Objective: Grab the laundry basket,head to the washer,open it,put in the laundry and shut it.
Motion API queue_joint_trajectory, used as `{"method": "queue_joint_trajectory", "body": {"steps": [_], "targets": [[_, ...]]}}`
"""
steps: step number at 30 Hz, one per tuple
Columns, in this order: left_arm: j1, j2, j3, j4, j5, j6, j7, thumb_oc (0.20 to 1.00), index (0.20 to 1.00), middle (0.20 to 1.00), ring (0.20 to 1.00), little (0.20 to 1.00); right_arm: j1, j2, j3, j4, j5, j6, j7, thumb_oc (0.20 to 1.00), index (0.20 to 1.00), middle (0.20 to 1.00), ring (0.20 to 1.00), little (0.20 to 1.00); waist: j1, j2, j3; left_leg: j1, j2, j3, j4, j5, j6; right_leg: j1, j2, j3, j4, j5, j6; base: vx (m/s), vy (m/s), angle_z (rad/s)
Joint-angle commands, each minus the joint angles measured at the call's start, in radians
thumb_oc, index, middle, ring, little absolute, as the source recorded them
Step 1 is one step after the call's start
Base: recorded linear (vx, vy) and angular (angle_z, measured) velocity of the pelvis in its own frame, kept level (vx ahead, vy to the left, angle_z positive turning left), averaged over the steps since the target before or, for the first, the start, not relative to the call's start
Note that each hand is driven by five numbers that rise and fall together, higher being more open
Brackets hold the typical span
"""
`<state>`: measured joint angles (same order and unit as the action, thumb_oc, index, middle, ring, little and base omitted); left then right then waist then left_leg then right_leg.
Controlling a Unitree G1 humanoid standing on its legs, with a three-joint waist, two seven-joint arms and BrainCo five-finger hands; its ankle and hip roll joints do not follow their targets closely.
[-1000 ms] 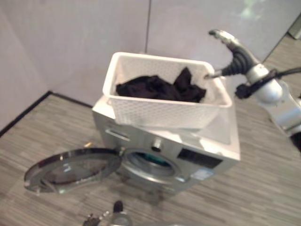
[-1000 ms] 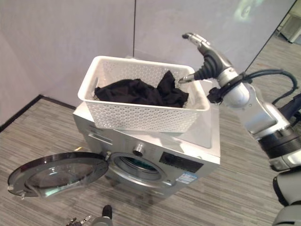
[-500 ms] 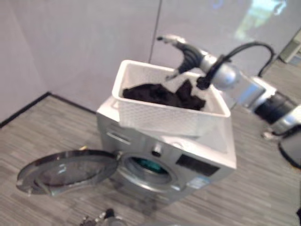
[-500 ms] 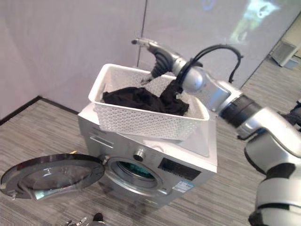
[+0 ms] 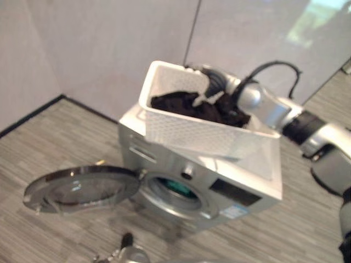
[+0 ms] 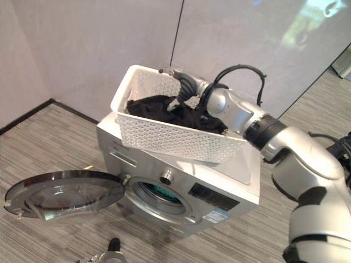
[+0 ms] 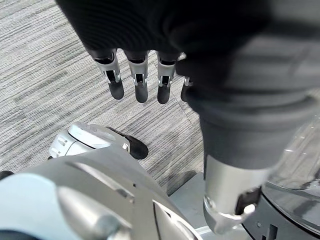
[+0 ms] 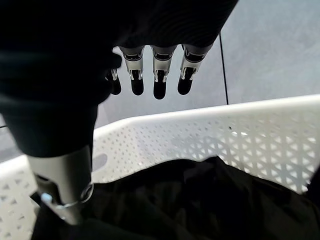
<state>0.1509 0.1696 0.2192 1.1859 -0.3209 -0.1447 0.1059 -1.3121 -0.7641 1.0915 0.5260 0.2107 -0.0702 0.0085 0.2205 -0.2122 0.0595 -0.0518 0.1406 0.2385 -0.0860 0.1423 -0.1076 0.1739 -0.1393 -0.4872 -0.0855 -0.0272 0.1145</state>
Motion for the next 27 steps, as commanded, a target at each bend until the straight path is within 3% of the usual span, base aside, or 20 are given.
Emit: {"method": "queue_joint_trajectory", "body": {"steps": [1,9,19,27], "targets": [[0.001,-0.097,-0.06,0.009,-0.008,-0.002,-0.008,1.0,1.0,1.0,1.0,1.0,-0.064,-0.029,0.034,0.042,-0.007,-0.003,0.005,1.0,1.0,1.0,1.0,1.0,0.03,0.011,0.018,0.016,0.039,0.006,-0.001,-0.048,-0.049,0.079,0.022,0.033,-0.002,0.012,-0.003,0.0,0.0,0.0],[-0.004,-0.111,-0.054,-0.046,-0.019,0.001,-0.008,1.0,1.0,1.0,1.0,1.0,-0.002,0.04,0.038,0.068,-0.036,0.013,0.039,1.0,1.0,1.0,1.0,1.0,0.044,0.01,0.048,0.005,0.038,-0.002,-0.001,-0.044,-0.049,0.076,0.023,0.025,-0.002,0.011,-0.004,0.0,0.0,0.0],[0.0,-0.106,-0.025,-0.068,-0.044,0.004,-0.002,1.0,1.0,1.0,1.0,1.0,0.085,0.163,0.016,0.23,-0.127,0.039,0.08,1.0,1.0,1.0,1.0,1.0,0.099,0.004,0.117,-0.031,0.036,-0.02,-0.001,-0.032,-0.05,0.061,0.03,0.009,-0.002,0.011,-0.004,0.0,-0.001,0.03],[0.006,-0.114,-0.007,-0.105,-0.072,-0.002,0.003,1.0,1.0,1.0,1.0,1.0,0.083,0.164,0.012,0.31,-0.168,0.044,0.086,1.0,1.0,1.0,1.0,1.0,0.124,0.013,0.151,-0.049,0.034,-0.034,-0.001,-0.026,-0.048,0.05,0.029,0.004,-0.002,0.015,-0.006,-0.01,0.001,0.07]]}}
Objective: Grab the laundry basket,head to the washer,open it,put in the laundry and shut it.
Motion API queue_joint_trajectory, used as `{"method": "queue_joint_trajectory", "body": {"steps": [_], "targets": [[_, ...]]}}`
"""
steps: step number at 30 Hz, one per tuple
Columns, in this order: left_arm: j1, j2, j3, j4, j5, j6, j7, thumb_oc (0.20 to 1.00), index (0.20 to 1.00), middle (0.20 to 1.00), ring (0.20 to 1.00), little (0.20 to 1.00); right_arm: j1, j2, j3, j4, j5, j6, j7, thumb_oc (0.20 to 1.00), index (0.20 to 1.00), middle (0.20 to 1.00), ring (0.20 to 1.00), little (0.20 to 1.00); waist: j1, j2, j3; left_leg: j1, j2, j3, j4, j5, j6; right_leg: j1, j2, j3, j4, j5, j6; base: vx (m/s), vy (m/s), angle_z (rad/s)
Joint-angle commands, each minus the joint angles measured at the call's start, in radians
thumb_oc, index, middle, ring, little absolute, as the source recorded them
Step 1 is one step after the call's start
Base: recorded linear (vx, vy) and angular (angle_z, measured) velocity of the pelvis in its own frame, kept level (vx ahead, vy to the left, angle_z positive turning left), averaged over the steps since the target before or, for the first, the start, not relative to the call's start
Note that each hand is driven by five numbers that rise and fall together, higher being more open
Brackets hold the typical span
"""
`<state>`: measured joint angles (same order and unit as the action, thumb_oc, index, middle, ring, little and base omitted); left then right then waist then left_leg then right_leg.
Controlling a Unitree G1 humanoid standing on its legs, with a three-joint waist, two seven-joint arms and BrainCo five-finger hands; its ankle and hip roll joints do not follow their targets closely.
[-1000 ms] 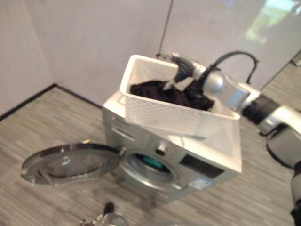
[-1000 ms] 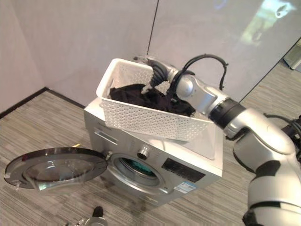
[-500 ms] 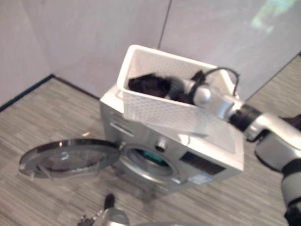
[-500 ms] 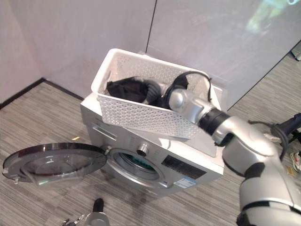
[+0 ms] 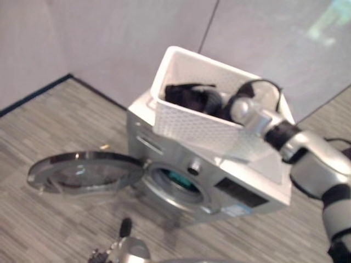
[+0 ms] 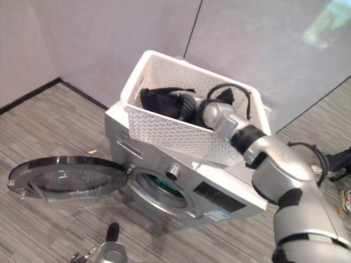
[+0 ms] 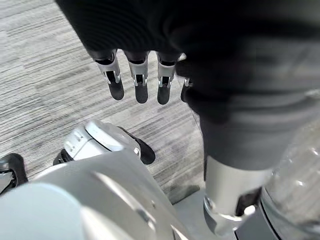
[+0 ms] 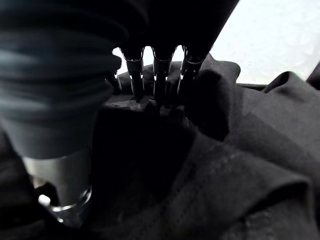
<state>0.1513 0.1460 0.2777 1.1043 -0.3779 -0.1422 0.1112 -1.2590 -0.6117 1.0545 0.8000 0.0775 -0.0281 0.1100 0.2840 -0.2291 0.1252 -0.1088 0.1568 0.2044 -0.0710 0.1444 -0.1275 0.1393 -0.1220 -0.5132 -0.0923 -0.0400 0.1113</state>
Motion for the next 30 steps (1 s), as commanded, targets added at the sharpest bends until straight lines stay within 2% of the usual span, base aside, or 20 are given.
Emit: {"method": "queue_joint_trajectory", "body": {"steps": [1,2,4,13,22,23,27,30], "targets": [[0.007,-0.092,-0.068,-0.027,-0.016,-0.005,-0.001,1.0,1.0,1.0,1.0,1.0,0.029,0.011,0.054,0.05,-0.042,0.001,-0.013,0.862,0.862,0.862,0.862,0.862,0.062,0.032,0.087,0.006,0.016,-0.001,-0.016,-0.027,-0.028,0.084,0.011,0.028,0.005,0.029,-0.003,0.0,0.011,0.05],[0.006,-0.092,-0.07,-0.029,-0.015,-0.005,-0.001,1.0,1.0,1.0,1.0,1.0,0.027,0.009,0.057,0.065,-0.047,0.002,-0.011,0.576,0.576,0.576,0.576,0.576,0.063,0.035,0.089,0.003,0.015,-0.002,-0.016,-0.026,-0.028,0.083,0.01,0.027,0.005,0.029,-0.003,0.0,0.015,0.06],[0.004,-0.094,-0.076,-0.034,-0.018,-0.005,-0.002,1.0,1.0,1.0,1.0,1.0,0.021,0.009,0.064,0.095,-0.062,0.006,-0.009,0.2,0.2,0.2,0.2,0.2,0.065,0.04,0.093,-0.001,0.013,-0.005,-0.016,-0.026,-0.027,0.081,0.009,0.024,0.005,0.032,-0.003,0.0,0.009,0.02],[-0.004,-0.096,-0.09,-0.066,-0.036,-0.007,0.002,1.0,1.0,1.0,1.0,1.0,-0.001,-0.005,0.062,0.152,-0.102,0.007,-0.027,0.2,0.2,0.2,0.2,0.2,0.063,0.065,0.114,-0.01,0.005,-0.009,-0.016,-0.026,-0.025,0.076,0.001,0.014,0.005,0.038,-0.003,0.0,0.0,0.0],[-0.013,-0.088,-0.092,-0.059,-0.054,-0.012,0.008,1.0,1.0,1.0,1.0,1.0,-0.014,0.004,0.023,0.132,-0.106,0.007,-0.052,0.2,0.2,0.2,0.2,0.2,0.06,0.069,0.13,-0.013,0.006,-0.007,-0.016,-0.027,-0.025,0.069,-0.005,0.013,0.005,0.042,-0.001,0.0,0.001,0.0],[-0.024,-0.082,-0.097,-0.034,-0.055,-0.015,0.011,1.0,1.0,1.0,1.0,1.0,-0.052,-0.002,-0.013,0.116,-0.102,0.003,-0.092,0.2,0.2,0.2,0.2,0.2,0.051,0.072,0.133,-0.014,0.008,-0.007,-0.016,-0.029,-0.024,0.065,-0.008,0.015,0.005,0.044,0.0,-0.03,0.009,0.0],[-0.024,-0.081,-0.101,-0.032,-0.052,-0.014,0.012,1.0,1.0,1.0,1.0,1.0,-0.096,-0.028,-0.037,0.081,-0.102,-0.003,-0.131,0.2,0.2,0.2,0.2,0.2,0.041,0.074,0.13,-0.011,0.008,-0.007,-0.016,-0.031,-0.023,0.065,-0.011,0.013,0.005,0.044,0.0,-0.02,0.005,-0.02],[-0.03,-0.075,-0.098,-0.03,-0.049,-0.012,0.018,1.0,1.0,1.0,1.0,1.0,-0.188,-0.096,-0.052,-0.022,-0.141,-0.005,-0.21,0.2,0.2,0.2,0.2,0.2,0.024,0.079,0.128,-0.005,0.008,-0.003,-0.016,-0.037,-0.019,0.067,-0.017,0.011,0.005,0.044,0.0,-0.02,0.0,-0.01]]}}
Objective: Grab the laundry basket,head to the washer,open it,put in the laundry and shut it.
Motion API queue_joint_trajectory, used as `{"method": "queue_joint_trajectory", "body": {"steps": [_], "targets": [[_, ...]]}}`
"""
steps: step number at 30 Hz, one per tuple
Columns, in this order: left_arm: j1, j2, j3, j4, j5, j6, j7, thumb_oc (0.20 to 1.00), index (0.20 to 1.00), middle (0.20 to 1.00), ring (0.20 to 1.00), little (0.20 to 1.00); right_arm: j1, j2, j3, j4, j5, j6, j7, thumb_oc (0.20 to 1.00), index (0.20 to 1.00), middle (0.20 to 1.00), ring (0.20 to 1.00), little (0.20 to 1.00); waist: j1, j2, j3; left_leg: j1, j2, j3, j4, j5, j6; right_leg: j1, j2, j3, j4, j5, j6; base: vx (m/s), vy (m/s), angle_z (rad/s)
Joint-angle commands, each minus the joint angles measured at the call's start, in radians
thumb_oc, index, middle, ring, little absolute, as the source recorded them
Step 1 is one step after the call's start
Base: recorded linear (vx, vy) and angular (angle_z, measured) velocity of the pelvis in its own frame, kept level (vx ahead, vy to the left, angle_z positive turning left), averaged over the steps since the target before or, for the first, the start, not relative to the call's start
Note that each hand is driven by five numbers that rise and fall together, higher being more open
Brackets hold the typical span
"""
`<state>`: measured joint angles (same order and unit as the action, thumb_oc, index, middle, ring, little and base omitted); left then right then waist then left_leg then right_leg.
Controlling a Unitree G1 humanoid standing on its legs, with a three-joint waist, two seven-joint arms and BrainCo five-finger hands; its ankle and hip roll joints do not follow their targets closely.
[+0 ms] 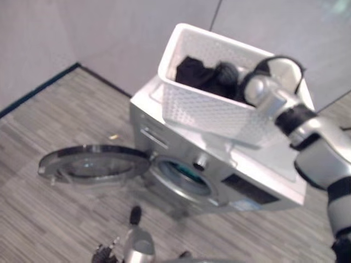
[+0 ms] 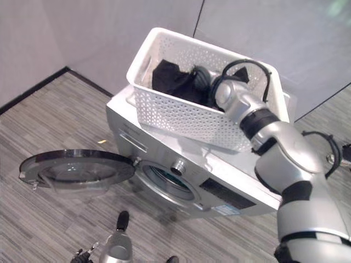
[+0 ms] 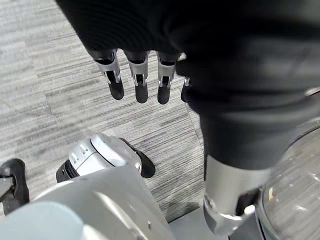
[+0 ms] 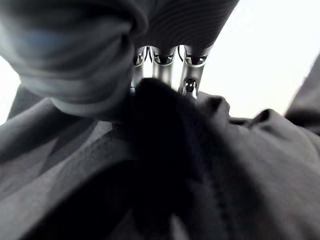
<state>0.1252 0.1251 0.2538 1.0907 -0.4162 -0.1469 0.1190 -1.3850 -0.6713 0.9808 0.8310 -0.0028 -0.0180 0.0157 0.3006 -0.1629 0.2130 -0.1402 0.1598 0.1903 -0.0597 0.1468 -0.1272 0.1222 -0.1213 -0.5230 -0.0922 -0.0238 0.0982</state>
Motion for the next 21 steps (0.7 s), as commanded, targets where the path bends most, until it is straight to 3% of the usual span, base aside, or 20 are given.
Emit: {"method": "queue_joint_trajectory", "body": {"steps": [1,8,17,21], "targets": [[-0.004,-0.054,-0.074,-0.016,-0.011,-0.007,0.011,1.0,1.0,1.0,1.0,1.0,-0.062,-0.037,0.022,-0.053,-0.061,-0.015,-0.115,0.2,0.2,0.2,0.2,0.2,0.008,0.013,0.041,0.027,0.005,0.011,-0.028,-0.039,-0.02,0.084,-0.018,0.021,0.005,0.028,0.013,0.0,0.0,0.0],[-0.007,-0.045,-0.071,-0.006,-0.015,-0.019,0.038,1.0,1.0,1.0,1.0,1.0,-0.226,-0.18,0.0,-0.182,-0.2,-0.009,-0.26,0.2,0.2,0.2,0.2,0.2,-0.001,0.022,0.021,0.047,-0.002,0.015,-0.028,-0.052,-0.012,0.102,-0.031,0.013,0.007,0.018,0.014,0.0,-0.005,0.04],[-0.017,-0.066,-0.09,0.005,-0.02,-0.029,0.049,1.0,1.0,1.0,1.0,1.0,-0.314,-0.244,-0.042,-0.223,-0.308,0.016,-0.362,0.2,0.2,0.2,0.2,0.2,-0.005,0.049,0.009,0.08,-0.01,0.014,-0.028,-0.065,-0.007,0.129,-0.039,0.004,0.011,0.005,0.012,0.01,-0.003,-0.01],[-0.021,-0.051,-0.102,0.006,-0.022,-0.033,0.063,1.0,1.0,1.0,1.0,1.0,-0.395,-0.319,-0.028,-0.206,-0.425,0.042,-0.469,0.2,0.2,0.2,0.2,0.2,0.009,0.059,0.003,0.086,-0.014,0.004,-0.028,-0.074,-0.002,0.139,-0.044,-0.005,0.014,-0.007,0.013,0.0,-0.008,0.03]]}}
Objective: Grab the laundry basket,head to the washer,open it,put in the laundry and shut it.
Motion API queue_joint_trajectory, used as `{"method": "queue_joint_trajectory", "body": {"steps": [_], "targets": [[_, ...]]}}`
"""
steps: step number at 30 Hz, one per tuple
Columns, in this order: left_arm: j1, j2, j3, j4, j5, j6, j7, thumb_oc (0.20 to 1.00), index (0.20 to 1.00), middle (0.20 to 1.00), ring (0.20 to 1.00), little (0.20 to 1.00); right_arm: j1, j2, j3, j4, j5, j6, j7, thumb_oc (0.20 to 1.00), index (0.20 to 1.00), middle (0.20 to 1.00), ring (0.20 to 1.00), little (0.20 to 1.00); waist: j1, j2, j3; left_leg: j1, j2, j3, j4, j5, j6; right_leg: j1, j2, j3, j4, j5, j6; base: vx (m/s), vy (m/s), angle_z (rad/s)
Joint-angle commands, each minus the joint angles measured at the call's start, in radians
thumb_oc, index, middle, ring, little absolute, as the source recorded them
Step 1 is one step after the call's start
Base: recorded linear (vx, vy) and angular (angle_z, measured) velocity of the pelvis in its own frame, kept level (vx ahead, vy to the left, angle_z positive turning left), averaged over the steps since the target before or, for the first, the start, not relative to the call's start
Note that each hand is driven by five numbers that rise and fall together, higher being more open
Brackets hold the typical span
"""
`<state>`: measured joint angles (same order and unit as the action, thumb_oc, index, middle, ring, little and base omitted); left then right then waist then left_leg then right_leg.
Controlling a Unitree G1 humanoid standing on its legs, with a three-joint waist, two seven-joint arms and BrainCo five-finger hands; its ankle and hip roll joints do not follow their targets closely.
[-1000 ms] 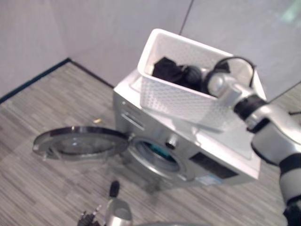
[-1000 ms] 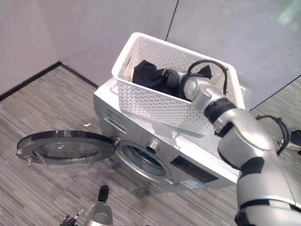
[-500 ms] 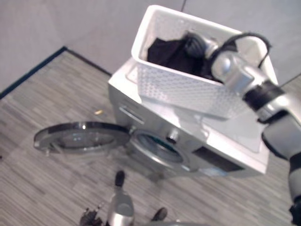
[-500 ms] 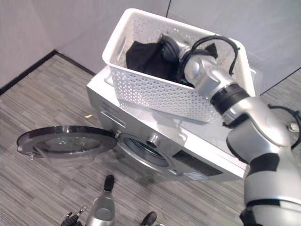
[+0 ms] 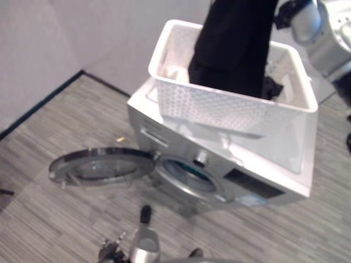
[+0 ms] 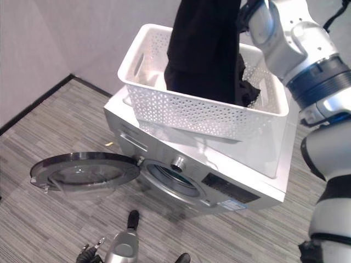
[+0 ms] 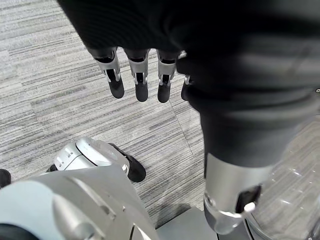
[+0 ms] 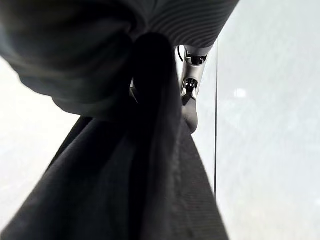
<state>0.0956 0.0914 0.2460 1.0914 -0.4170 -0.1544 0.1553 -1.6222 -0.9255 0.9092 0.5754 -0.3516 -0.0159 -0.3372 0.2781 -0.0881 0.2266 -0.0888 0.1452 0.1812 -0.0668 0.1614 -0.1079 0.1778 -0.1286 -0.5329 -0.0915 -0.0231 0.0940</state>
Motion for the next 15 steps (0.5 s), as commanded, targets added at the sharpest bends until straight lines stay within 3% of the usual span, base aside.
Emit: {"method": "queue_joint_trajectory", "body": {"steps": [1,6,7,11,12,13,15], "targets": [[0.008,-0.017,-0.097,0.005,-0.023,-0.024,0.028,1.0,1.0,1.0,1.0,1.0,-0.19,-0.078,0.078,0.069,-0.087,0.042,-0.134,0.2,0.2,0.2,0.2,0.2,0.034,-0.013,-0.012,0.036,0.0,0.012,-0.021,-0.089,-0.021,0.085,-0.038,0.002,0.014,-0.009,0.018,0.0,0.002,0.07],[0.004,-0.014,-0.109,0.009,-0.03,-0.026,0.037,1.0,1.0,1.0,1.0,1.0,-0.319,-0.103,0.21,0.148,-0.107,0.049,-0.185,0.2,0.2,0.2,0.2,0.2,0.04,-0.001,-0.012,0.041,-0.001,0.009,-0.021,-0.092,-0.02,0.087,-0.041,-0.003,0.018,-0.012,0.02,0.0,0.0,0.01],[0.006,0.0,-0.111,0.017,-0.036,-0.029,0.042,1.0,1.0,1.0,1.0,1.0,-0.405,-0.102,0.307,0.213,-0.112,0.052,-0.211,0.2,0.2,0.2,0.2,0.2,0.045,-0.005,-0.025,0.041,-0.001,0.009,-0.021,-0.093,-0.021,0.09,-0.042,-0.006,0.017,-0.013,0.02,0.0,0.0,0.0],[0.01,0.012,-0.114,0.027,-0.045,-0.039,0.055,1.0,1.0,1.0,1.0,1.0,-0.567,-0.034,0.491,0.405,-0.069,0.039,-0.239,0.2,0.2,0.2,0.2,0.2,0.042,-0.007,-0.046,0.045,-0.001,0.01,-0.021,-0.094,-0.022,0.097,-0.044,-0.011,0.015,-0.01,0.021,-0.01,0.006,0.08],[0.009,0.012,-0.113,0.027,-0.045,-0.04,0.055,1.0,1.0,1.0,1.0,1.0,-0.567,-0.033,0.491,0.407,-0.069,0.037,-0.24,0.2,0.2,0.2,0.2,0.2,0.041,-0.007,-0.046,0.045,-0.001,0.009,-0.021,-0.094,-0.022,0.097,-0.044,-0.012,0.015,-0.01,0.021,0.0,0.0,0.0],[0.019,0.041,-0.093,0.035,-0.049,-0.044,0.06,1.0,1.0,1.0,1.0,1.0,-0.567,-0.002,0.491,0.472,-0.064,0.033,-0.237,0.2,0.2,0.2,0.2,0.2,0.022,-0.041,-0.066,0.049,-0.002,0.01,-0.021,-0.095,-0.023,0.102,-0.043,-0.014,0.013,-0.008,0.021,0.0,0.0,0.0],[0.024,0.06,-0.076,0.042,-0.055,-0.053,0.07,1.0,1.0,1.0,1.0,1.0,-0.58,0.029,0.491,0.523,-0.05,0.022,-0.235,0.2,0.2,0.2,0.2,0.2,0.004,-0.075,-0.093,0.063,-0.001,0.005,-0.021,-0.118,-0.032,0.118,-0.04,-0.005,0.01,-0.024,0.024,0.06,-0.027,-0.02]]}}
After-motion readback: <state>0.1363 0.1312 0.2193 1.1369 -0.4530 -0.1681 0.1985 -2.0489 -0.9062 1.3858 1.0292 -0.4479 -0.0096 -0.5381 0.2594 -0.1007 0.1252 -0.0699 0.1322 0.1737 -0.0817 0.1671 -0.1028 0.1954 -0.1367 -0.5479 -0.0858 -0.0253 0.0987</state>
